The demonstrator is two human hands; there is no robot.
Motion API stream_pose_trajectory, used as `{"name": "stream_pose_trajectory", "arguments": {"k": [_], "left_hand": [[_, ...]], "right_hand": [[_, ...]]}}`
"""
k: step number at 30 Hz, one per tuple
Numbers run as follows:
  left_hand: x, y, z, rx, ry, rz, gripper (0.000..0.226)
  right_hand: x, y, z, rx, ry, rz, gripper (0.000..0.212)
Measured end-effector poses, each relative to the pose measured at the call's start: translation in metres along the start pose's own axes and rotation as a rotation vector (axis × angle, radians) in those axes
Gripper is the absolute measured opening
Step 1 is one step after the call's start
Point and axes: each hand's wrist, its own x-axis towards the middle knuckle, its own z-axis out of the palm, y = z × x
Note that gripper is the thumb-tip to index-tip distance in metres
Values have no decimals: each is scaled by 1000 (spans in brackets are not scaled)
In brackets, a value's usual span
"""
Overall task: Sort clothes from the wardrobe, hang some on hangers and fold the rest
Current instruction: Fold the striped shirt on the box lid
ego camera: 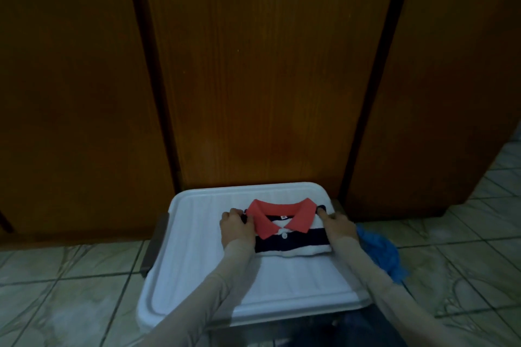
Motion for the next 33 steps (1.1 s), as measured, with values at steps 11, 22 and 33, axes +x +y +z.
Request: {"name": "stream_pose_trajectory", "arguments": {"k": [11, 22, 33], "left_hand": [[8, 22, 15, -178, -109, -191, 8], [5, -1, 22, 187, 55, 208, 26], [-6, 3, 40, 662, -301, 433, 52]], "right_hand": [[1, -7, 13, -353, 92, -114, 38], [-5, -1, 25, -445, 261, -325, 39], [-6, -2, 48, -661, -29, -346, 61]]}}
